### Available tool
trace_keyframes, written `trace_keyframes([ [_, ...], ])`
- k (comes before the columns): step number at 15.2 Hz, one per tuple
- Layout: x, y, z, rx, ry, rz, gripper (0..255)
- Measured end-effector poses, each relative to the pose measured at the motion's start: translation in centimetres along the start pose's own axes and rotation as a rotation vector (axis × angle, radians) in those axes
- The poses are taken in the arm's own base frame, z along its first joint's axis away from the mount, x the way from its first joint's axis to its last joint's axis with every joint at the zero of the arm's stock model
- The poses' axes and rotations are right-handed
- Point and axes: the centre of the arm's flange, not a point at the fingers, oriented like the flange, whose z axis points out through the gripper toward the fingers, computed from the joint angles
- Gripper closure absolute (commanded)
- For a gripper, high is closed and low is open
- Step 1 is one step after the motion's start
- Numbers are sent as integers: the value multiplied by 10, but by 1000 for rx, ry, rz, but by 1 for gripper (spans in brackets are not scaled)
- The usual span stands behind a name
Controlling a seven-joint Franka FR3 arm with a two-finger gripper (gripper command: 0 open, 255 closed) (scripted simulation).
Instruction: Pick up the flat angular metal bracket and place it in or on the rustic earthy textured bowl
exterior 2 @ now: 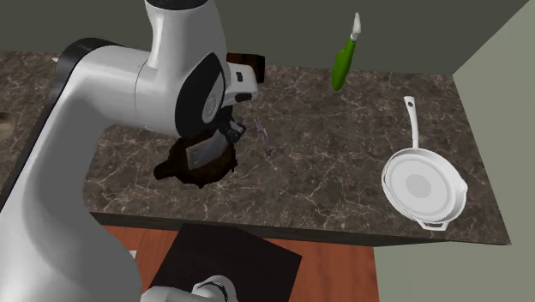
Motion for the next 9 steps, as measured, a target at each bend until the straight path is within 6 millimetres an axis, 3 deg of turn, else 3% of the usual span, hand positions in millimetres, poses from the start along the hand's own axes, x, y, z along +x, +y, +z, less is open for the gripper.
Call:
trace_keyframes([
  [5, -39, -54, 1, 0, 0, 0, 255],
  [9, -41, -64, 18, -1, 0, 1, 255],
])
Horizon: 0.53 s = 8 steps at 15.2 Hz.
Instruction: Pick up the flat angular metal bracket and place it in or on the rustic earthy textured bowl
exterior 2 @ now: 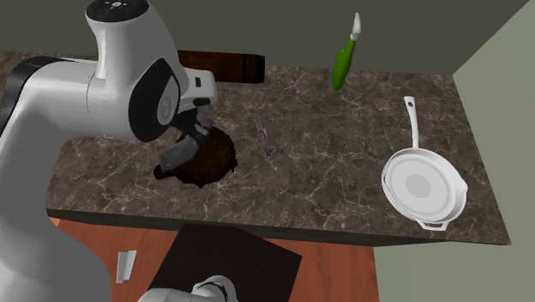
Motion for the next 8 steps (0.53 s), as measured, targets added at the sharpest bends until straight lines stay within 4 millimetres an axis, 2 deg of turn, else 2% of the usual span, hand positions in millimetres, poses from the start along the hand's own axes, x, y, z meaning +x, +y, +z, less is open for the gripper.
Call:
trace_keyframes([
  [8, -2, 1, 43, 0, 0, 0, 255],
])
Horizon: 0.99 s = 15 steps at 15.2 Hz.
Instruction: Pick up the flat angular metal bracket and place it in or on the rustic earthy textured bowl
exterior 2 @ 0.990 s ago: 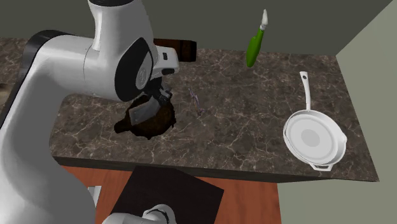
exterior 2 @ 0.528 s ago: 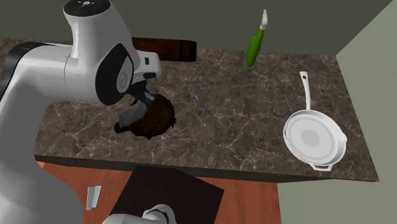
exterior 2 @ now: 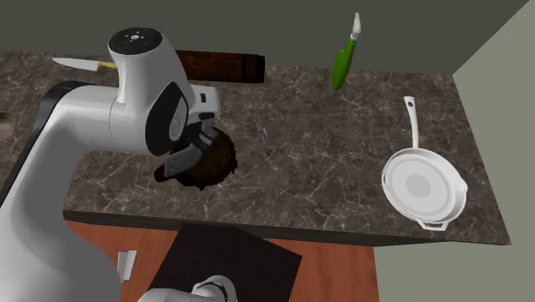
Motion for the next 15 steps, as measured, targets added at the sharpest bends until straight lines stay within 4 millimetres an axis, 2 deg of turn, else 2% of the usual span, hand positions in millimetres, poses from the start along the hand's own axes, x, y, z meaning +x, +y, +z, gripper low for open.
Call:
trace_keyframes([
  [7, 0, 1, 7, 1, 2, 0, 255],
  [8, 0, 1, 7, 2, 2, 0, 0],
  [9, 0, 1, 7, 1, 2, 0, 0],
  [12, 41, 32, 9, 78, -161, 114, 0],
  [15, 47, 40, 21, 100, -209, 144, 0],
])
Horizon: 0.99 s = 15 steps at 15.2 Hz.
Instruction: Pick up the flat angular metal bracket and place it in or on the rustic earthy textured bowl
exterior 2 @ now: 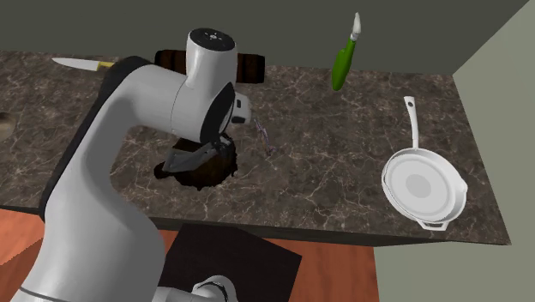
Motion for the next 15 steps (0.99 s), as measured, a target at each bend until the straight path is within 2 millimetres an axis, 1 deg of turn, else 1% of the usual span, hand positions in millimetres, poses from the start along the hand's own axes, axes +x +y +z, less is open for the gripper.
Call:
trace_keyframes([
  [5, 2, 0, 26, 3, -7, 4, 0],
  [11, 2, 1, 29, 3, -7, 4, 0],
  [12, 2, 1, 29, 3, -7, 4, 255],
  [15, 2, 1, 29, 3, -7, 4, 255],
])
